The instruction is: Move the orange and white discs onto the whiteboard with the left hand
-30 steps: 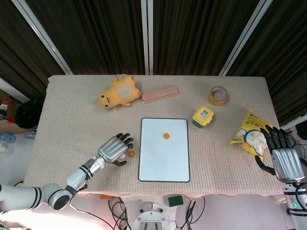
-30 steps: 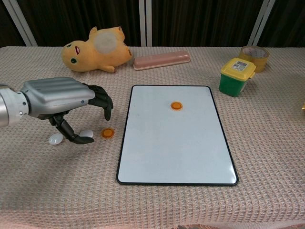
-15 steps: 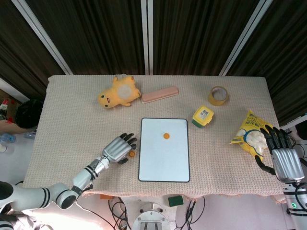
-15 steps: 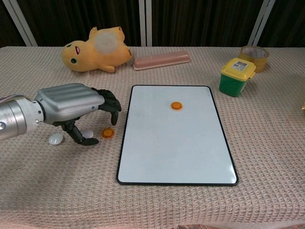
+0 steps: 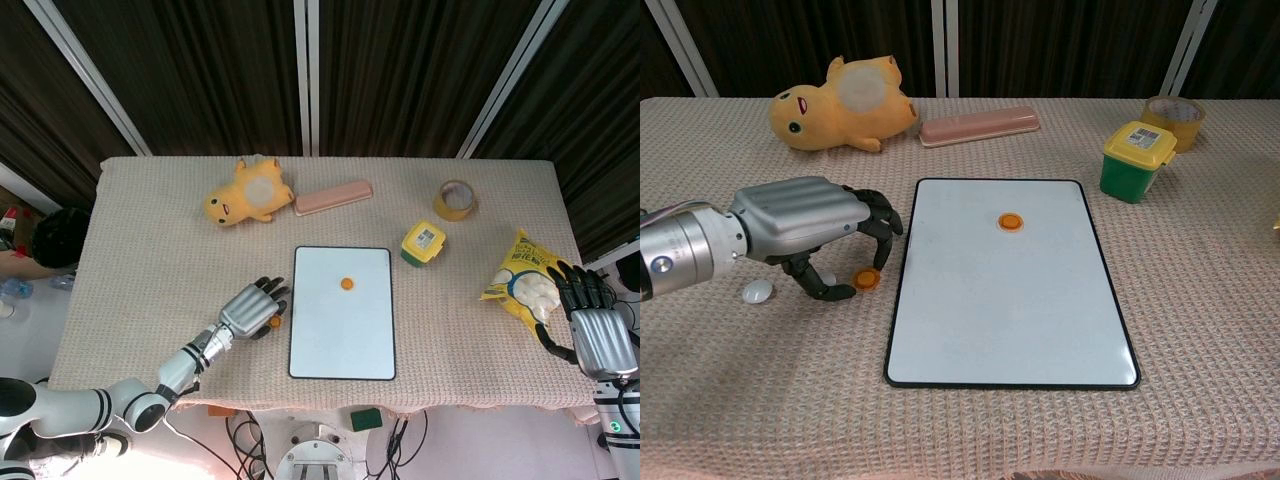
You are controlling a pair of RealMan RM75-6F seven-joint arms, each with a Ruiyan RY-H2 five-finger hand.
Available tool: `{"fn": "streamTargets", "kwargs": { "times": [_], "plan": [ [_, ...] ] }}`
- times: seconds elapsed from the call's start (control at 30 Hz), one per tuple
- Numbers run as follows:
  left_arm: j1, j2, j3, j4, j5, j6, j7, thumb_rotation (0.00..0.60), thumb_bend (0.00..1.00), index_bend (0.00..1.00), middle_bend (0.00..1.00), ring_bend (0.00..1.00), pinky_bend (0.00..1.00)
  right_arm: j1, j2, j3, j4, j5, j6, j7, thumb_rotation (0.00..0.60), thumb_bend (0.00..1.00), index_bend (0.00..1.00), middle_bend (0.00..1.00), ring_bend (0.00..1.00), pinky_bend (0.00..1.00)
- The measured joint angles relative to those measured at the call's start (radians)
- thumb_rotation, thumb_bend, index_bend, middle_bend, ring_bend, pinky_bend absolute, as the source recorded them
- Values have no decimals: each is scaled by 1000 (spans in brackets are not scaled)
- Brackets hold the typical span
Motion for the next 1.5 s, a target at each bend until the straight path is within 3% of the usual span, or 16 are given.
{"fn": "streamTargets", "kwargs": {
  "times": [0.53, 0.87, 1.2, 1.5],
  "plan": [
    [-5, 8, -28, -17, 16, -10, -45, 599, 288, 512, 194, 88, 192, 3, -3, -1, 1, 3, -7, -5, 600, 315, 0, 0, 0, 0],
    [-99, -5, -119, -32, -10, -93, -53, 600, 288, 514, 205, 88, 192, 6, -6, -3, -2, 0, -11, -11, 600, 315, 0, 0, 0, 0],
    [-232, -121, -213, 122, -143, -205, -13, 599, 288, 522, 213, 88, 190, 7, 8, 1, -1, -1, -7, -2, 600, 315, 0, 0, 0, 0],
    [-320, -211, -241, 283, -240, -254, 33, 599, 288, 522, 213, 88, 189, 7, 15, 10, 6, 9, -4, 15, 600, 314, 0, 0, 0, 0]
  ]
}}
